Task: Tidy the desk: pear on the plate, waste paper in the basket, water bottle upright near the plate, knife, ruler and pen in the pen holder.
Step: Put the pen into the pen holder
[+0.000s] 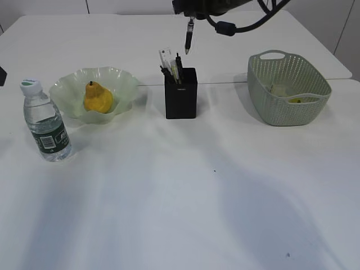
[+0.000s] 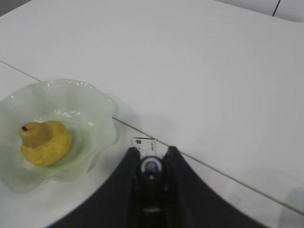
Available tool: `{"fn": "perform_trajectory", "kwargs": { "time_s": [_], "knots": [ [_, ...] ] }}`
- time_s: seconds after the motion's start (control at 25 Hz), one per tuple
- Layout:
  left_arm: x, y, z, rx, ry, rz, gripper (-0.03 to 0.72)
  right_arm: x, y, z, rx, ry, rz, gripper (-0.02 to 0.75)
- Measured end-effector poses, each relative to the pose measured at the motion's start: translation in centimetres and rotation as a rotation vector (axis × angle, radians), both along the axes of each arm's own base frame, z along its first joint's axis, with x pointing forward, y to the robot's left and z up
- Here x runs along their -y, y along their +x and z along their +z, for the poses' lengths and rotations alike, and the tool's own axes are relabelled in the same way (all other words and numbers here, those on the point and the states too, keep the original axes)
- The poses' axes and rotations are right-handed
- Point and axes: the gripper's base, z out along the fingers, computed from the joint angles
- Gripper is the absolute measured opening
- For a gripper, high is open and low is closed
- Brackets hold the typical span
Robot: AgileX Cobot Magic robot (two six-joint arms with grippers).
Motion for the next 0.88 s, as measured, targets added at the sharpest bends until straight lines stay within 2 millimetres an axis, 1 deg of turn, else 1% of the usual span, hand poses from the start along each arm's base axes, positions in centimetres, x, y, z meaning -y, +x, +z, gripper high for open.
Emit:
{"fn": "perform_trajectory", "kwargs": {
  "time_s": [0.24,0.56,0.88],
  "knots": [
    [0.0,0.0,0.0,0.0,0.0,0.0,0.526,-0.4,1.2,-1.7,-0.014,-0.004,0.001,0.151],
    [0.0,0.0,0.0,0.002,0.0,0.0,0.526,-0.7,2.1,-3.7,-0.02,-0.023,0.002,0.151],
    [0.0,0.0,0.0,0.004,-0.002,0.001,0.526,-1.0,3.0,-6.2,-0.048,-0.03,-0.004,0.151]
  ]
}}
